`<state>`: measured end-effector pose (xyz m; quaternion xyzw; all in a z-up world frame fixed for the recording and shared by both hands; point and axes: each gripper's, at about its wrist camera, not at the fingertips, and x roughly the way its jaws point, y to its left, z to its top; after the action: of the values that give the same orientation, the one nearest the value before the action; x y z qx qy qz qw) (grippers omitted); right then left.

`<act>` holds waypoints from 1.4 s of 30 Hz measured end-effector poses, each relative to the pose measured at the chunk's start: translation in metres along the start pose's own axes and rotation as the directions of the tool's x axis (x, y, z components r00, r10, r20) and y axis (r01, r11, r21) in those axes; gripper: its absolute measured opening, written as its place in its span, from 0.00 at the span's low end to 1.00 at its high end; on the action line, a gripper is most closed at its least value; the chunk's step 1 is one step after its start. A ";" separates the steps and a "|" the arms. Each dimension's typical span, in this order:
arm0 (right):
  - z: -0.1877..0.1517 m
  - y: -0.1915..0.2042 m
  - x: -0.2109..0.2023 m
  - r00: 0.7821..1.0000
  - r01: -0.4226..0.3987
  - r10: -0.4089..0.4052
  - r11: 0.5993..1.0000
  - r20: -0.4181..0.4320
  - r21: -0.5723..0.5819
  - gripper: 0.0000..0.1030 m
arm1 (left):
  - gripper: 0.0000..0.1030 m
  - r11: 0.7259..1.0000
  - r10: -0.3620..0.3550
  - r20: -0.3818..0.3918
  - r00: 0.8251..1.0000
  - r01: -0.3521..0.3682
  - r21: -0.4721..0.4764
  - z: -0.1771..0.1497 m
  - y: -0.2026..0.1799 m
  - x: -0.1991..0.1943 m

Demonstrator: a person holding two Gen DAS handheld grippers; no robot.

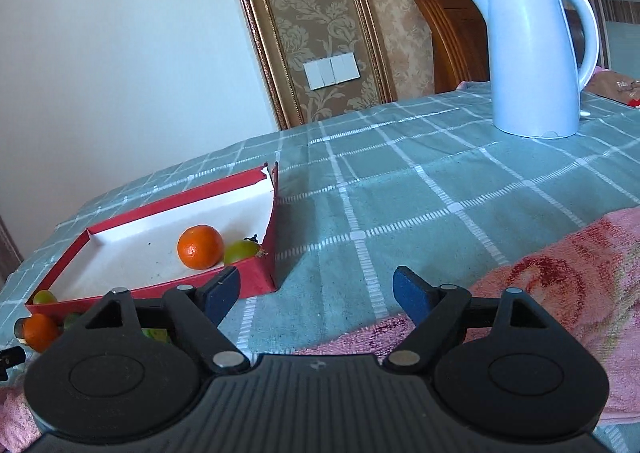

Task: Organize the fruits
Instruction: 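Move the left tool to the brown kiwi and close on it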

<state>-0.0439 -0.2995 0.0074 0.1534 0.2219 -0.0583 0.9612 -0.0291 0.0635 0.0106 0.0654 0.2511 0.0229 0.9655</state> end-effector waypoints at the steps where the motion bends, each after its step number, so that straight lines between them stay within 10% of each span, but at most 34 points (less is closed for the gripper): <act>1: 0.000 0.000 0.000 1.000 0.005 -0.005 1.000 0.001 0.000 0.81 | 1.00 1.000 -0.016 0.008 1.000 0.016 -0.011 0.000 -0.002 -0.004; 13: 0.000 -0.003 0.001 1.000 0.005 -0.005 1.000 0.008 0.016 0.81 | 1.00 0.987 -0.156 0.050 0.987 0.157 -0.030 0.022 -0.049 -0.031; 29: 0.000 -0.004 0.001 1.000 -0.003 0.002 1.000 0.007 0.027 0.81 | 0.99 0.995 -0.100 -0.105 0.989 0.102 0.016 0.008 -0.077 0.007; 42: 0.000 -0.006 0.000 1.000 -0.003 0.002 0.999 0.010 0.046 0.81 | 0.66 0.981 -0.192 -0.079 0.978 0.192 -0.012 0.005 -0.074 0.006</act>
<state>-0.0450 -0.3049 0.0054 0.1756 0.2156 -0.0630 0.9585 -0.0208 -0.0099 0.0016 0.0376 0.2947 -0.0674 0.9525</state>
